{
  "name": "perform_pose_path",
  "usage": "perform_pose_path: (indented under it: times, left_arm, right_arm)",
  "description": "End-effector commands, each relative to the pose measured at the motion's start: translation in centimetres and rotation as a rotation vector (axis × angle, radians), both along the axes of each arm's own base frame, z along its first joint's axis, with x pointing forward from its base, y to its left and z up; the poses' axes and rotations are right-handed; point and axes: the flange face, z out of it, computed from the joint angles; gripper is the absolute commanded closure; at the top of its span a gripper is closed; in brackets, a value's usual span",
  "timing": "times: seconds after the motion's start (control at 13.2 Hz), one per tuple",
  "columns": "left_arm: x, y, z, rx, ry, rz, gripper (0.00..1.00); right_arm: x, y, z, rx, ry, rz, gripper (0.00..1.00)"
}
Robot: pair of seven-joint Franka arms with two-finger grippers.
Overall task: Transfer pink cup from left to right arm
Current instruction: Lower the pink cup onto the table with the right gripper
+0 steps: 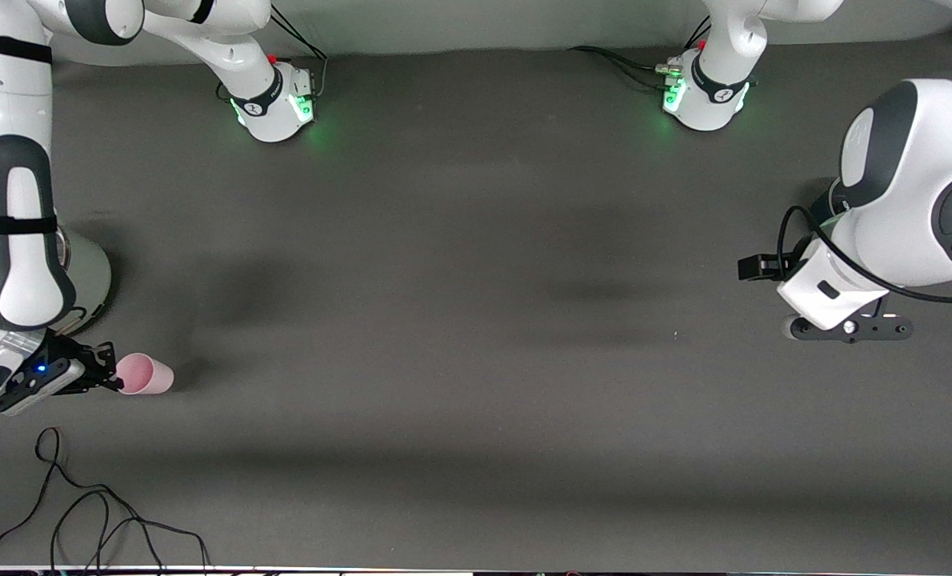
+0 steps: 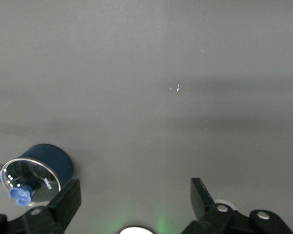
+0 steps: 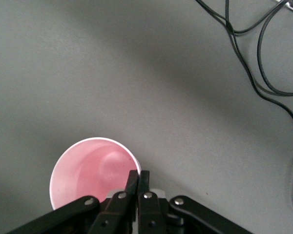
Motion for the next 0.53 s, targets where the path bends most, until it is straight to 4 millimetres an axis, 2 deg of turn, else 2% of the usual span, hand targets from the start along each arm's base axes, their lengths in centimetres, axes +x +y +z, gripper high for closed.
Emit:
perform_pose_path:
  times: [0.0, 0.23, 0.3, 0.38, 0.46]
  left_arm:
    - [-3.4, 1.1, 0.1, -0.014, -0.053, -0.008, 0.00]
    - [-4.1, 3.6, 2.2, -0.047, -0.043, -0.106, 0.00]
    - [-4.4, 4.0, 3.1, -0.056, -0.029, -0.145, 0.00]
    - [-4.3, 4.6, 3.9, -0.060, -0.025, -0.154, 0.00]
    - [-4.1, 4.8, 4.4, -0.059, -0.029, -0.151, 0.00]
  right_arm:
    - [0.4, 0.0, -1.2, -0.002, -0.034, 0.007, 1.00]
    - [0.6, 0.1, -1.1, -0.001, -0.041, 0.004, 1.00]
    - [0.8, 0.1, -1.5, 0.001, -0.038, 0.003, 0.88]
    - [1.0, 0.2, -1.7, 0.002, -0.037, 0.001, 0.31]
    - [1.1, 0.2, -1.9, 0.007, -0.035, -0.003, 0.00]
